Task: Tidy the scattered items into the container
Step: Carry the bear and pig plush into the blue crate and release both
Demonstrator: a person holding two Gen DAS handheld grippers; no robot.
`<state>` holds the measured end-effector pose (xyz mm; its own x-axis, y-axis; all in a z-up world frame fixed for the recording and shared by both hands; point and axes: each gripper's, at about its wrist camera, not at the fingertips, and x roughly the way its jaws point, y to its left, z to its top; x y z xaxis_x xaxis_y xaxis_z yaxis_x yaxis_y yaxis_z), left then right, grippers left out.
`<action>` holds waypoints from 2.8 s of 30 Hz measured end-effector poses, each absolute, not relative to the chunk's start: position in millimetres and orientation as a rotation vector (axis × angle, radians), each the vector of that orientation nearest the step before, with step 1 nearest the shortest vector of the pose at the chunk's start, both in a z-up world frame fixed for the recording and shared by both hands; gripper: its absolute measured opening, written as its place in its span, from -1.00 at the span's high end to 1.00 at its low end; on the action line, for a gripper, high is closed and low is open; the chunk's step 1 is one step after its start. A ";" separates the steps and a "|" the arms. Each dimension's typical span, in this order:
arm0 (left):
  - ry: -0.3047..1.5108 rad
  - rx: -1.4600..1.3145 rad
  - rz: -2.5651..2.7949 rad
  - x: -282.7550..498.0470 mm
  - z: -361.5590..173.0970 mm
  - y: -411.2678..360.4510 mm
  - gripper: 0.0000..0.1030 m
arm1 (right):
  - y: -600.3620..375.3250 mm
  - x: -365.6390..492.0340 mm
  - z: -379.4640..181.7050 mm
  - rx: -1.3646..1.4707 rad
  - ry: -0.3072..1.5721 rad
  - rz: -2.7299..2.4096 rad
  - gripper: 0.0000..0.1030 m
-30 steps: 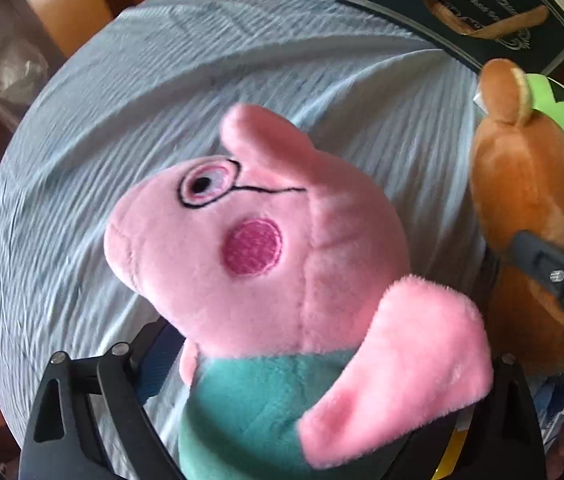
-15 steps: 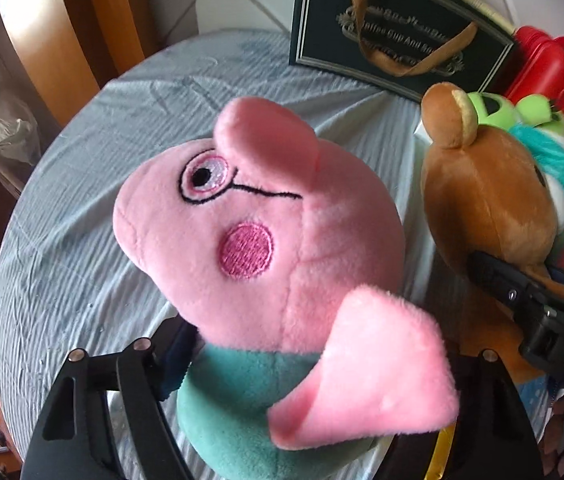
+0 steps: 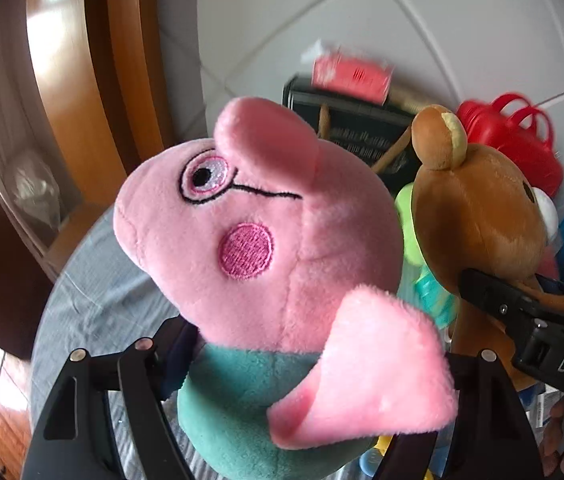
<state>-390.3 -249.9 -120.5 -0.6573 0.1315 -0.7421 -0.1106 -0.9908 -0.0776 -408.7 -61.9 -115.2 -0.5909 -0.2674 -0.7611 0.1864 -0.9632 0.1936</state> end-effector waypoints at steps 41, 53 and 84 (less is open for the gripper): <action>0.054 -0.572 2.497 -100.9 88.9 35.6 -0.46 | 249.5 -113.5 120.8 0.714 -0.148 -3.303 -0.48; 0.055 -0.628 2.477 -40.7 118.8 287.3 -0.46 | 454.9 -80.7 123.0 0.795 -0.034 -3.337 -0.49; 0.462 -1.687 1.950 -89.1 -54.0 429.2 -0.47 | 603.6 -144.2 -13.5 1.674 -0.008 -2.915 -0.65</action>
